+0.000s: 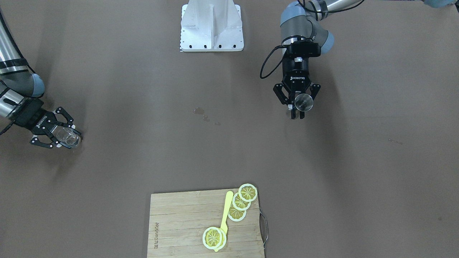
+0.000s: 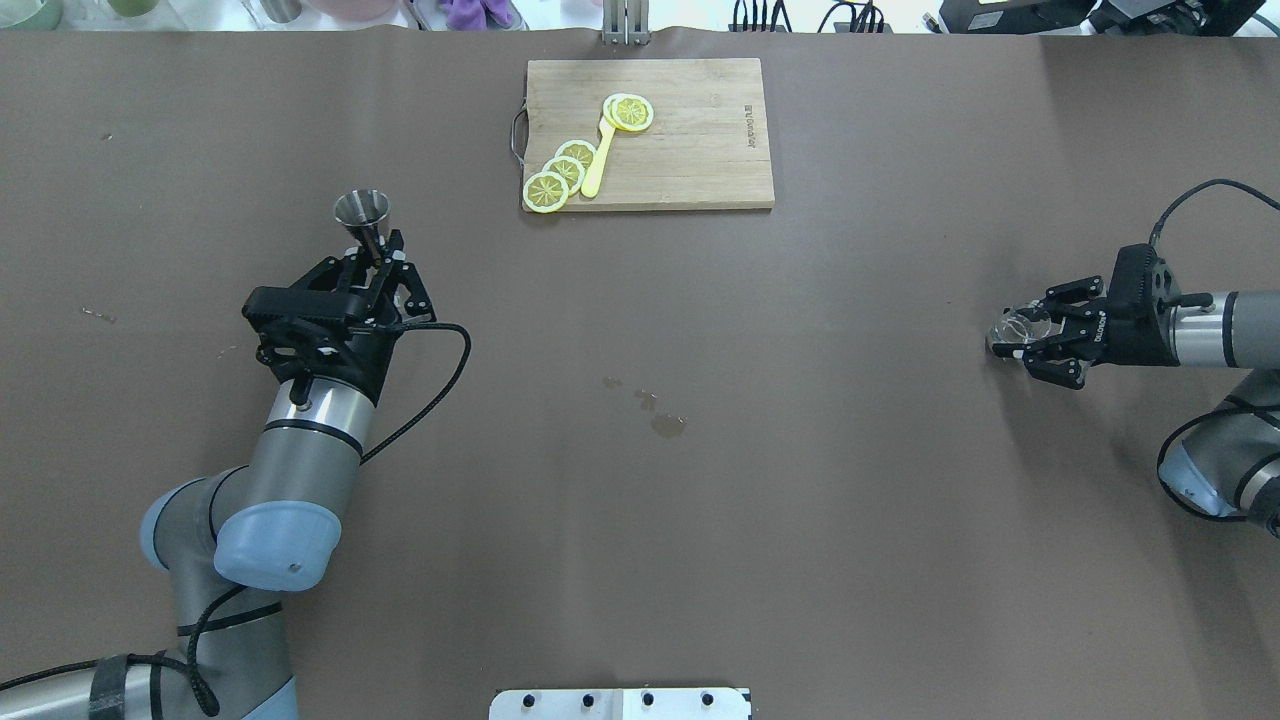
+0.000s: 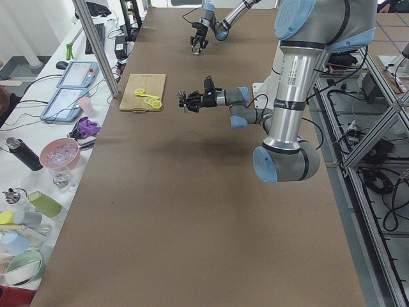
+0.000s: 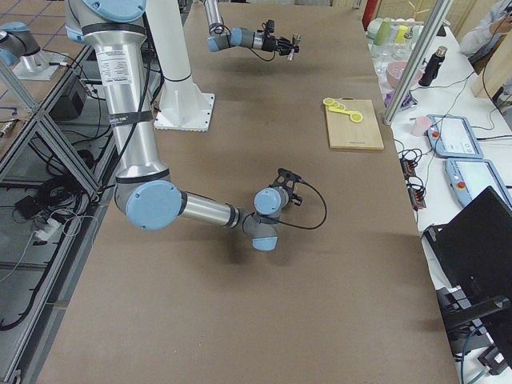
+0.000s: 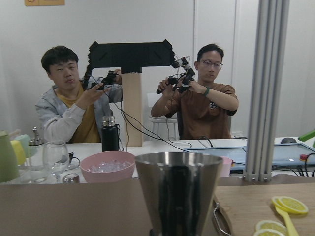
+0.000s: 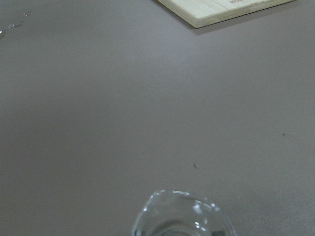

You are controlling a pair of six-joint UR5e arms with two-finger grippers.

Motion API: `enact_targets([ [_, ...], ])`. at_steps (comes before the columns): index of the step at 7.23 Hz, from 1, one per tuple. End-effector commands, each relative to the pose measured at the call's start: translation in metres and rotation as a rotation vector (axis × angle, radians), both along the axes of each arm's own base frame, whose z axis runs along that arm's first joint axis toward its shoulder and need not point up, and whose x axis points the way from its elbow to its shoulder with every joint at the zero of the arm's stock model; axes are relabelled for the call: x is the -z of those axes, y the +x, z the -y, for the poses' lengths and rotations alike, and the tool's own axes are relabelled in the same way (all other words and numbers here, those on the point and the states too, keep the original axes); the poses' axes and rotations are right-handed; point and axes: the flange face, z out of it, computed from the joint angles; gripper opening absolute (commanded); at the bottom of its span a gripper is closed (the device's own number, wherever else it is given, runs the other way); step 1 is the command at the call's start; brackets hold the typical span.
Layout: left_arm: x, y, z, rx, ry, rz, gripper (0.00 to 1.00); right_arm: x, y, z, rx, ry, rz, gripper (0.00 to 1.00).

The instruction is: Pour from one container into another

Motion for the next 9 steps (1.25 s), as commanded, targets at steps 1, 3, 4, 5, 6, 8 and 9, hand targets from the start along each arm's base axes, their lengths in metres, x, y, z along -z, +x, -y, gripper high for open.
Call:
enact_targets([
  [1, 0.043, 0.023, 0.017, -0.132, 0.104, 0.073, 0.00, 0.004, 0.000, 0.001, -0.001, 0.006, 0.005, 0.52],
  [3, 0.062, 0.030, 0.014, -0.284, 0.227, 0.187, 0.00, 0.011, 0.000, 0.002, 0.005, 0.016, 0.014, 0.38],
  [4, 0.071, 0.038, 0.012, -0.345, 0.261, 0.193, 0.00, 0.018, -0.001, 0.004, 0.008, 0.026, 0.022, 0.32],
  [5, 0.079, 0.052, 0.010, -0.411, 0.277, 0.181, 0.00, 0.023, -0.003, 0.006, 0.008, 0.030, 0.027, 0.32],
  [6, 0.087, 0.067, 0.012, -0.431, 0.282, 0.178, 0.00, 0.032, -0.005, 0.012, 0.009, 0.041, 0.036, 0.31],
  [8, 0.109, 0.081, 0.011, -0.481, 0.306, 0.152, 0.00, 0.056, -0.009, 0.029, 0.049, 0.036, 0.037, 0.24],
  [9, 0.116, 0.084, 0.009, -0.507, 0.317, 0.142, 0.00, 0.073, -0.011, 0.032, 0.088, 0.023, 0.033, 0.14],
])
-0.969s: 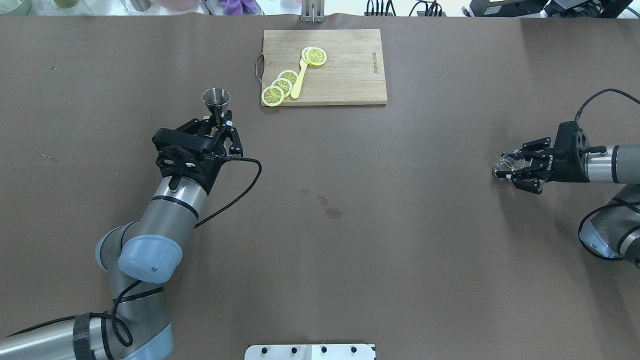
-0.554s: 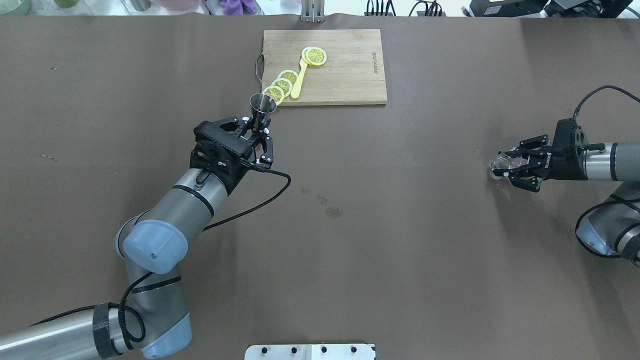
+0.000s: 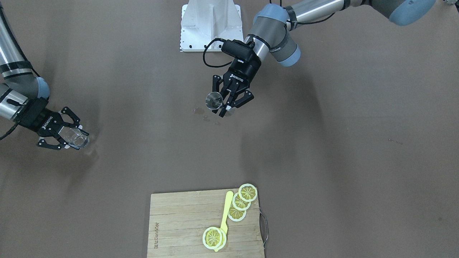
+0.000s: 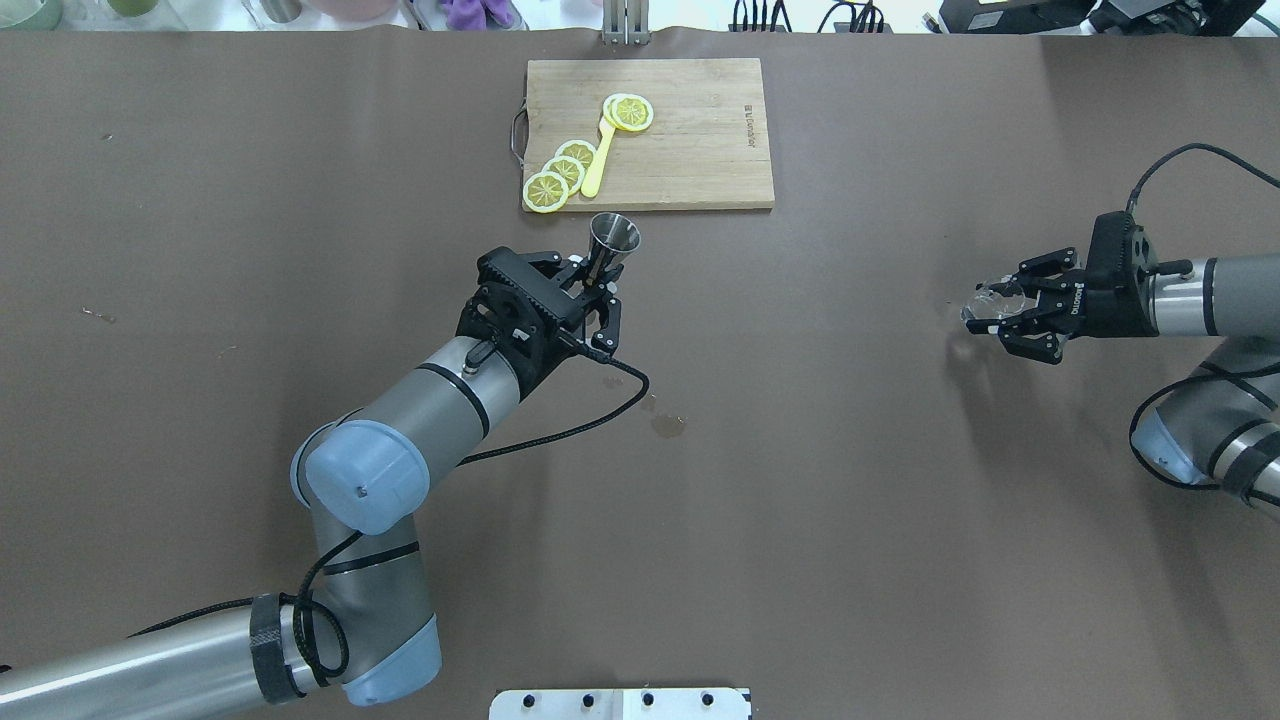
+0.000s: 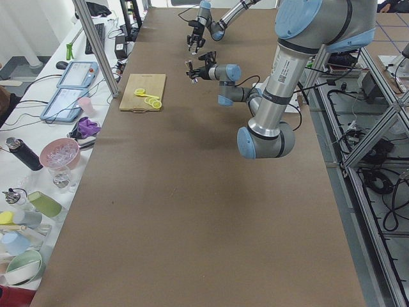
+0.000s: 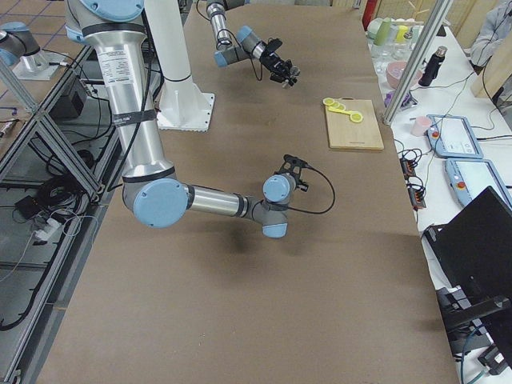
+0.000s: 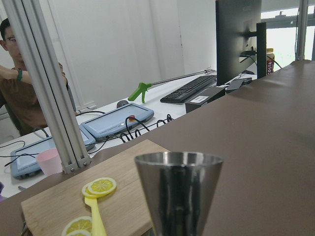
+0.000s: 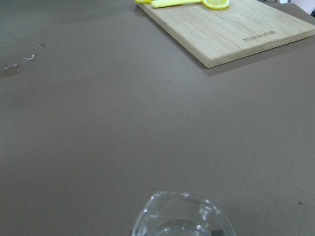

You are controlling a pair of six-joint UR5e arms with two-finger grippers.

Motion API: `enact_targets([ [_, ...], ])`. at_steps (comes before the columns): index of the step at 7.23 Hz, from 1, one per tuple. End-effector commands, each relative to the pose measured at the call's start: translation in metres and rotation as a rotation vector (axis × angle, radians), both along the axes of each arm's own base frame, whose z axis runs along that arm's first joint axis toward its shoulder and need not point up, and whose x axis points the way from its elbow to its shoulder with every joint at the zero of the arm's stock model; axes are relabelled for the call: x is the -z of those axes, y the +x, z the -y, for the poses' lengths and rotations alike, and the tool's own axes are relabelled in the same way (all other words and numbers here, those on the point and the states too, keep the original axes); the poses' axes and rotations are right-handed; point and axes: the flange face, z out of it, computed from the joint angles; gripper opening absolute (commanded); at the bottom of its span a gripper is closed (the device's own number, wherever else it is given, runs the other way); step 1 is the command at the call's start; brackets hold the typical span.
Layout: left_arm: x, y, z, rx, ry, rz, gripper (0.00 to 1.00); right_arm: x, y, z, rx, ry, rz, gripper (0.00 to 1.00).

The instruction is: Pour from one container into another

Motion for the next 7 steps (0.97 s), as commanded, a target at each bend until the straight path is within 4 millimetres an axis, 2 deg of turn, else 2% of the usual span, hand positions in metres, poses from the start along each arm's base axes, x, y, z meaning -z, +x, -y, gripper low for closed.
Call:
enact_targets([
  [1, 0.009, 0.005, -0.003, -0.043, 0.010, -0.010, 0.00, 0.033, -0.003, 0.007, 0.070, -0.018, -0.008, 0.00],
  [2, 0.002, 0.008, -0.006, -0.058, 0.010, -0.001, 0.00, 0.043, -0.003, 0.005, 0.128, -0.037, -0.015, 0.00],
  [4, -0.008, 0.006, -0.021, -0.085, 0.032, -0.055, 0.00, 0.068, 0.013, 0.015, 0.222, -0.091, -0.027, 0.00],
  [7, -0.005, 0.018, -0.050, -0.121, 0.051, -0.075, 0.00, 0.094, 0.008, 0.020, 0.267, -0.083, -0.026, 0.00],
])
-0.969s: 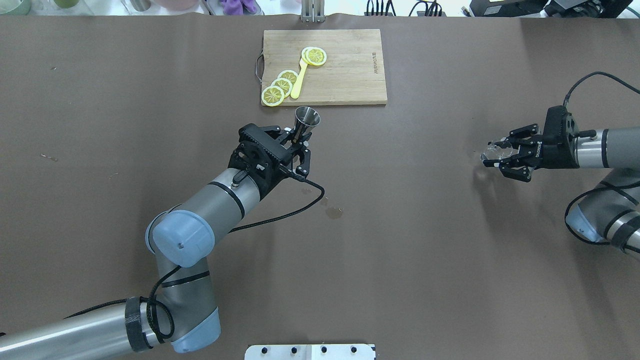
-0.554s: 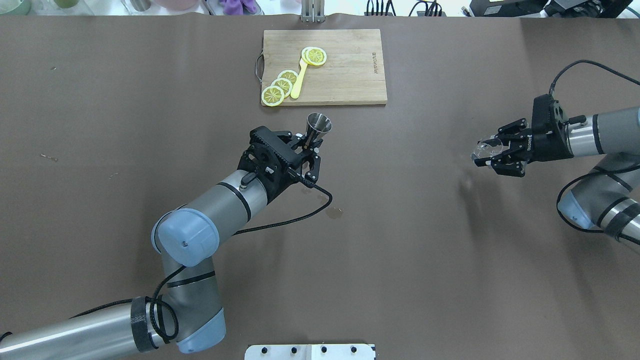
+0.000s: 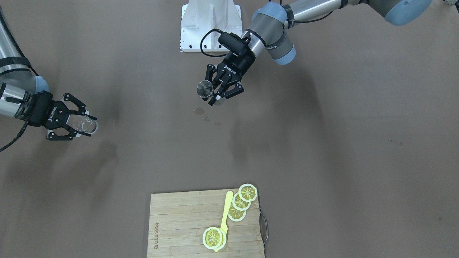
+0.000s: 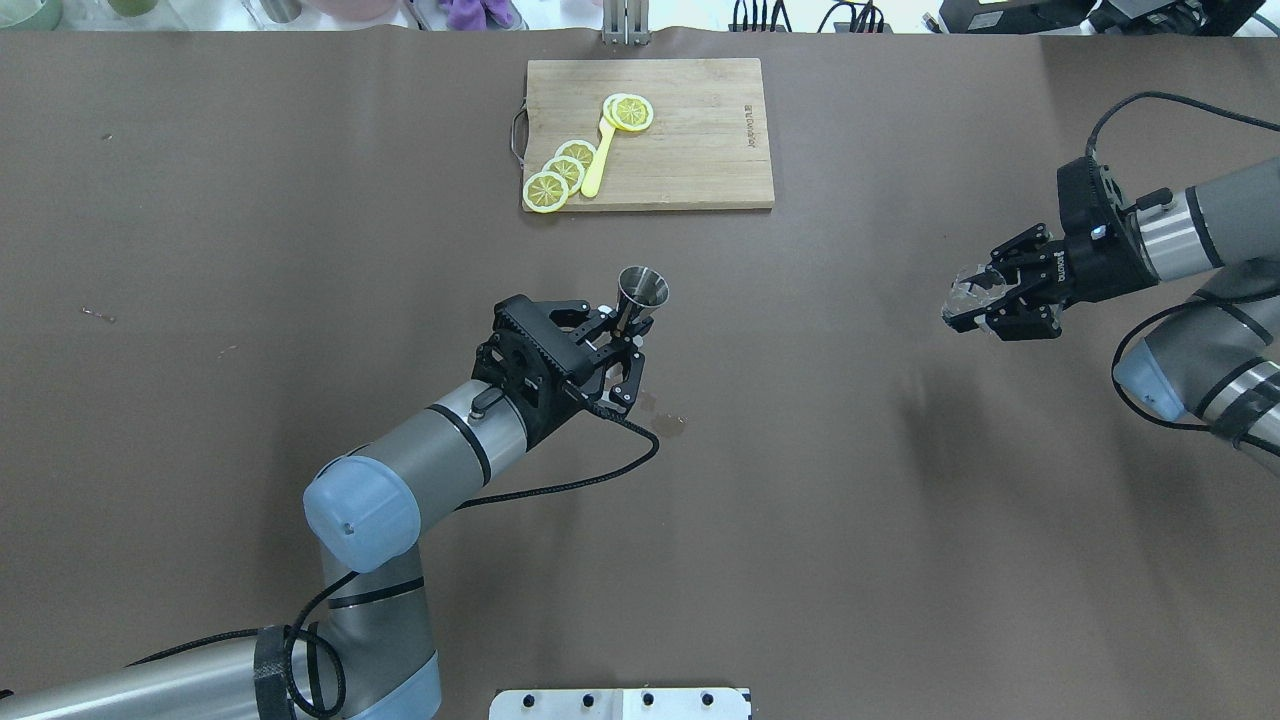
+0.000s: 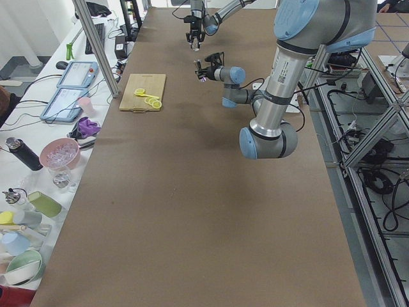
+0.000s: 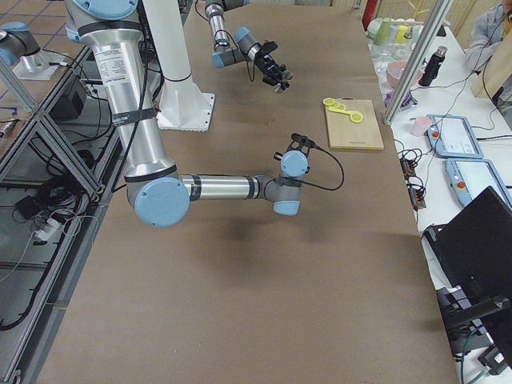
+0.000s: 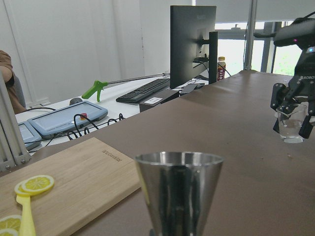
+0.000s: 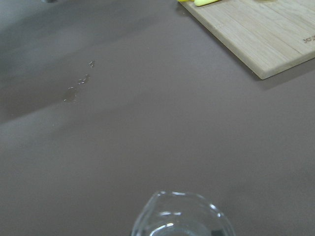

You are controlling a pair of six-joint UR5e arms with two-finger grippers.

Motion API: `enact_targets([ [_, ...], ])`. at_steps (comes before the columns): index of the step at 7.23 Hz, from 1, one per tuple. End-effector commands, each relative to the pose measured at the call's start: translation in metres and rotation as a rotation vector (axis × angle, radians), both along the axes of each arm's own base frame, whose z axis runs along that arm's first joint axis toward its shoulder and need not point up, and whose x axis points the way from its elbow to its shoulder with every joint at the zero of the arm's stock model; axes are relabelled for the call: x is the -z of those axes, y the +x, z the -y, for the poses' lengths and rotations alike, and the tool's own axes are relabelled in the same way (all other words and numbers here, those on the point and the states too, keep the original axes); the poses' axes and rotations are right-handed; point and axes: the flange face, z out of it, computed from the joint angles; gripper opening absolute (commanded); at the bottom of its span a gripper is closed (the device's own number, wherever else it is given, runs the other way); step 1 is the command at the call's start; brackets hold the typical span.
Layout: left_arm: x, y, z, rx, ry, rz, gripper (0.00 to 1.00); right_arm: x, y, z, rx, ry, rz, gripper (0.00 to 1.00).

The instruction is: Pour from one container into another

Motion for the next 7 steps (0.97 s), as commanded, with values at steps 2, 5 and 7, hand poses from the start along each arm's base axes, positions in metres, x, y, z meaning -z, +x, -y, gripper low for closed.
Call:
enact_targets([
  [2, 0.005, 0.007, -0.018, -0.020, 0.014, -0.012, 0.00, 0.044, -0.007, 0.010, 0.014, 0.052, 0.015, 0.00],
  [5, -0.009, 0.017, -0.025, -0.034, 0.010, -0.003, 0.00, 0.084, -0.017, 0.023, 0.027, 0.276, -0.008, 0.00],
  [7, -0.006, 0.015, -0.030, -0.037, 0.041, -0.019, 0.00, 0.116, -0.020, 0.027, 0.049, 0.409, -0.031, 0.00],
])
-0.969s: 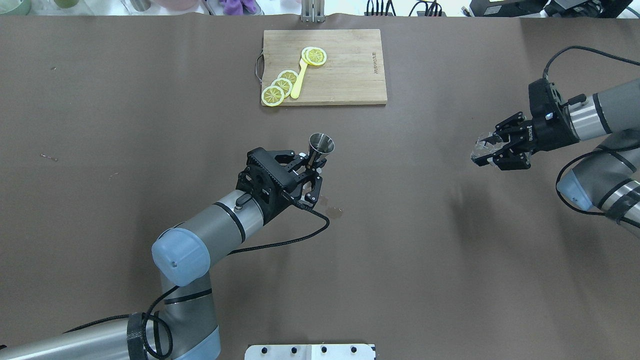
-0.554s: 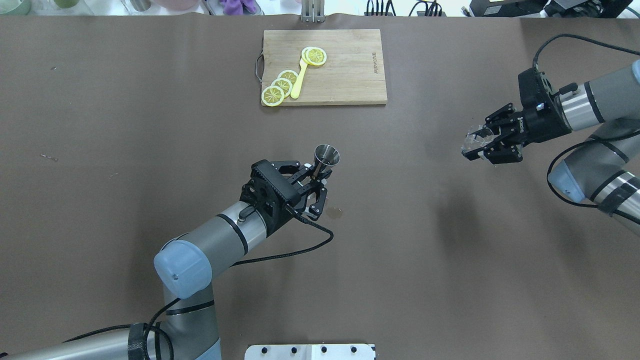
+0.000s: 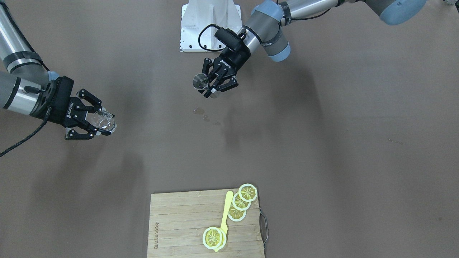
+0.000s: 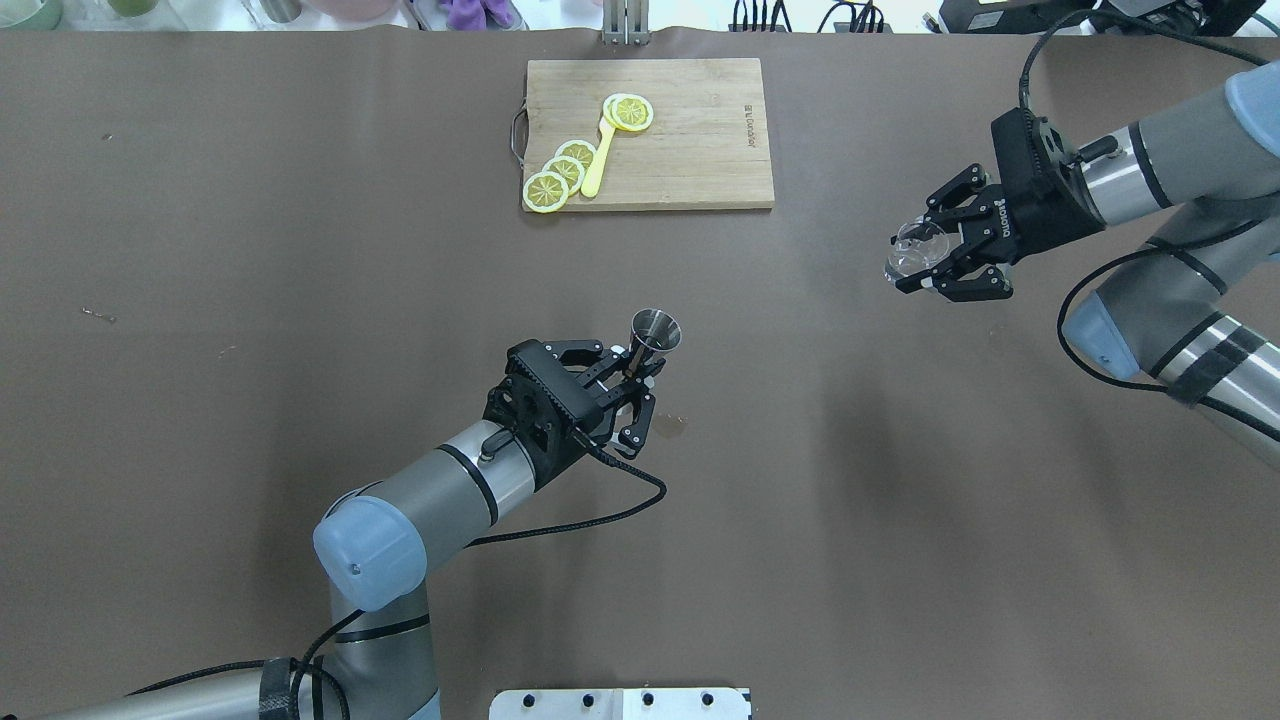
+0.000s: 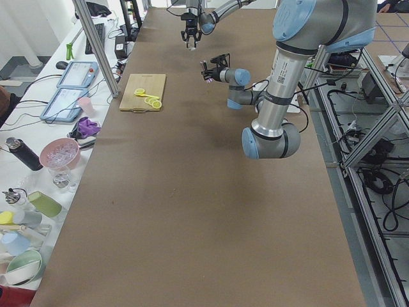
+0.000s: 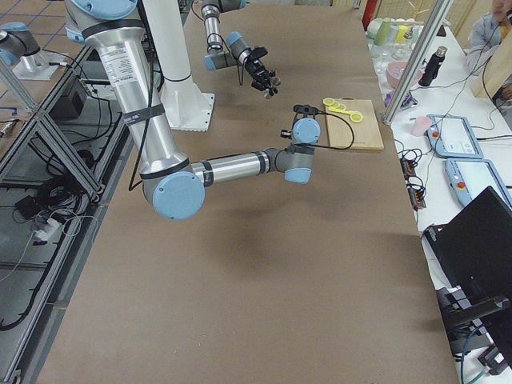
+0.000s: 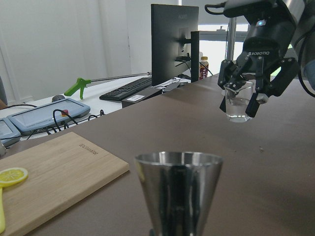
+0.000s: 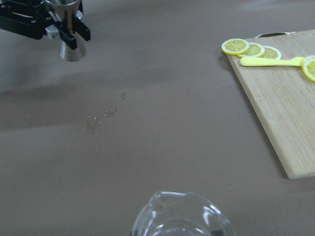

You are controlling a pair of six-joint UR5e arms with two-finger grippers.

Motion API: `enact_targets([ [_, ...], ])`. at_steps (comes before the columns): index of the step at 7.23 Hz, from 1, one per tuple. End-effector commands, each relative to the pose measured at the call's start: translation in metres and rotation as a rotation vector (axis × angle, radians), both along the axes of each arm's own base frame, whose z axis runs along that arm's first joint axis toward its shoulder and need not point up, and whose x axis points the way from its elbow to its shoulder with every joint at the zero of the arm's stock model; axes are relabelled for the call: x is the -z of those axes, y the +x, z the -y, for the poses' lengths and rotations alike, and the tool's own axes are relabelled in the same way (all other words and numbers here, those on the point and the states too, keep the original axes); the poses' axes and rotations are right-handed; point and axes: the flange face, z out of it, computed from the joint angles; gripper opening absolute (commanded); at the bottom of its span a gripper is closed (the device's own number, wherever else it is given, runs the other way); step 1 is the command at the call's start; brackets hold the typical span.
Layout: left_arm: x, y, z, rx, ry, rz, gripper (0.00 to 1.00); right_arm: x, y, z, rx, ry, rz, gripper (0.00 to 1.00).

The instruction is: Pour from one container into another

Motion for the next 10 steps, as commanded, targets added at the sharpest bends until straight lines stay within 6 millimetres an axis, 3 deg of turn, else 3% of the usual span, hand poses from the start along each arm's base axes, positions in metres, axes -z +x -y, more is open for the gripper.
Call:
enact_targets([
  [1, 0.004, 0.001, -0.028, -0.016, 0.108, -0.050, 0.00, 0.034, -0.002, 0.001, 0.003, 0.040, -0.030, 0.00],
  [4, 0.000, 0.004, -0.036, -0.018, 0.144, -0.061, 0.00, 0.097, -0.001, -0.009, -0.067, -0.017, -0.096, 0.00],
  [7, -0.001, 0.000, -0.028, 0.013, 0.186, -0.026, 0.00, 0.153, -0.015, -0.059, -0.113, -0.045, -0.178, 0.00],
  [9, -0.004, -0.003, -0.015, 0.034, 0.181, -0.003, 0.00, 0.169, -0.019, -0.075, -0.117, -0.068, -0.225, 0.00],
  [10, -0.004, -0.003, -0.013, 0.038, 0.180, 0.002, 0.00, 0.183, -0.018, -0.093, -0.142, -0.054, -0.256, 0.00],
])
